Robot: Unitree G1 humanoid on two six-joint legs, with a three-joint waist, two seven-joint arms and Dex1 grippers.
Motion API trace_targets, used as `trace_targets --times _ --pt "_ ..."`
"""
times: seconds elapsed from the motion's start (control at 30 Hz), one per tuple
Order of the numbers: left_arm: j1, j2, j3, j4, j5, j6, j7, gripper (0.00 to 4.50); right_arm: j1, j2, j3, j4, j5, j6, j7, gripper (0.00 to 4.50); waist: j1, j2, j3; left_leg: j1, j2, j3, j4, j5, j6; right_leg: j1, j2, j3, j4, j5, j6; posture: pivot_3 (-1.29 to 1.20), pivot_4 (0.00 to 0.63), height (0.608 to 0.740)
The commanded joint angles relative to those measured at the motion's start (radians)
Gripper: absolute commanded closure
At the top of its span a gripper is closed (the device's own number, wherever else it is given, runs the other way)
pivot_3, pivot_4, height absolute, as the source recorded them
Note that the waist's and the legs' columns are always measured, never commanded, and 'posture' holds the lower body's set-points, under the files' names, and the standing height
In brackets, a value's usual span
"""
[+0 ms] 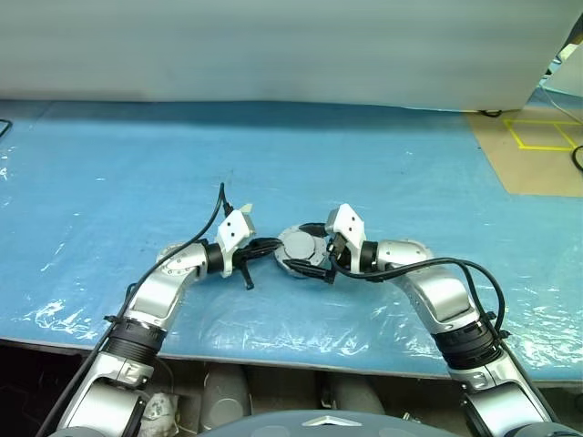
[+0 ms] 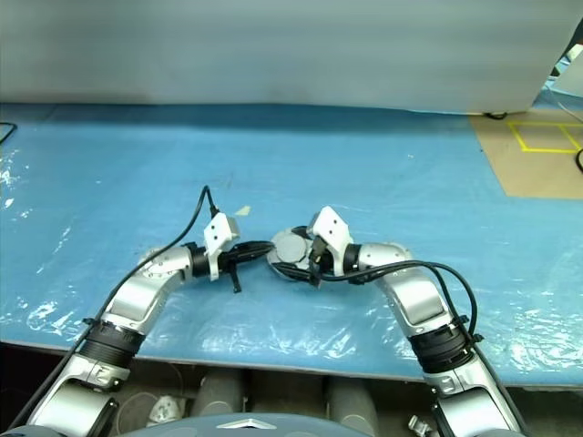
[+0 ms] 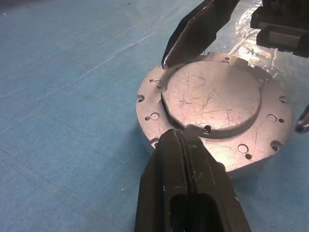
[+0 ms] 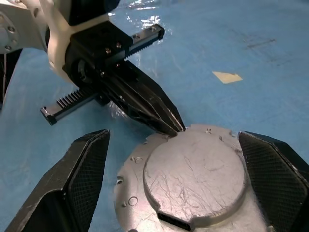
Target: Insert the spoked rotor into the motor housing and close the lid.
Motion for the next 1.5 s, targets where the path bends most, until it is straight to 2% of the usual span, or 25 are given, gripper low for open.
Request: trace_targets --times 0.03,0.13,0.23,0.5,0.67,0.8,0.83,1.03,1.5 --pt "0.028 0.010 -0.038 0.022 0.020 0.032 -0.018 4.50 -0.033 0.014 -0.054 0.038 -0.014 -0.021 -0.070 0.02 0.000 0.000 0.000 0.000 0.000 0.000 0.000 0.000 0.000 0.000 0.000 0.000 0.000 0.000 0.000 0.00 0.150 0.740" --pt "0.027 0.009 -0.037 0.021 0.019 0.030 -0.020 4.50 -0.054 0.008 -0.057 0.091 -0.061 0.007 -0.134 0.02 0.000 0.000 0.000 0.000 -0.001 0.000 0.000 0.000 0.000 0.000 0.000 0.000 0.000 0.000 0.000 0.00 0.150 0.740" --pt "0.025 0.008 -0.037 0.023 0.020 0.027 -0.022 4.50 -0.057 0.002 -0.072 0.127 -0.062 0.140 -0.184 0.02 0.000 0.000 0.000 0.000 -0.001 0.000 0.000 0.000 0.000 0.000 -0.001 0.000 0.000 0.000 0.000 0.00 0.150 0.740" --pt "0.018 0.005 -0.036 0.028 0.021 0.018 -0.027 4.50 -0.046 0.060 -0.209 -0.001 0.261 0.674 -0.178 0.02 0.001 0.001 -0.001 0.002 -0.002 0.000 -0.002 0.000 0.000 0.002 -0.002 0.000 0.000 -0.001 0.001 0.00 0.150 0.740" --pt "0.010 -0.001 -0.037 0.038 0.024 0.010 -0.027 4.50 -0.065 0.107 -0.278 -0.031 0.368 0.825 -0.213 0.02 0.001 0.001 -0.001 0.002 -0.003 0.000 -0.003 0.000 0.000 0.001 -0.002 0.000 -0.001 -0.001 0.001 0.00 0.150 0.740" --pt "0.006 -0.002 -0.038 0.045 0.025 0.004 -0.028 4.50 -0.079 0.189 -0.357 -0.025 0.420 0.887 -0.264 0.02 0.001 0.001 -0.001 0.002 -0.004 0.000 -0.007 0.000 0.000 0.000 -0.003 0.000 -0.001 -0.002 0.001 0.00 0.150 0.740" --pt "0.005 -0.003 -0.038 0.047 0.026 0.002 -0.027 4.50 -0.080 0.202 -0.367 -0.025 0.425 0.896 -0.272 0.39 0.001 0.001 -0.001 0.002 -0.004 0.000 -0.007 0.000 0.000 0.000 -0.003 0.000 -0.001 -0.002 0.001 0.00 0.150 0.740" --pt "0.002 -0.008 -0.035 0.053 0.029 -0.004 -0.023 4.50 -0.071 0.265 -0.419 -0.033 0.464 0.973 -0.300 1.86 0.002 0.001 -0.001 0.001 -0.007 0.000 -0.010 0.000 -0.001 -0.001 -0.005 0.000 -0.001 -0.003 0.001 0.00 0.150 0.740" --pt "-0.023 -0.049 0.001 0.084 0.029 -0.070 0.030 4.50 -0.055 0.278 -0.471 -0.037 0.509 1.049 -0.294 2.02 0.001 0.002 -0.001 0.002 -0.007 0.000 -0.014 0.001 -0.001 -0.002 -0.004 -0.002 -0.001 -0.003 0.003 0.00 0.150 0.740"
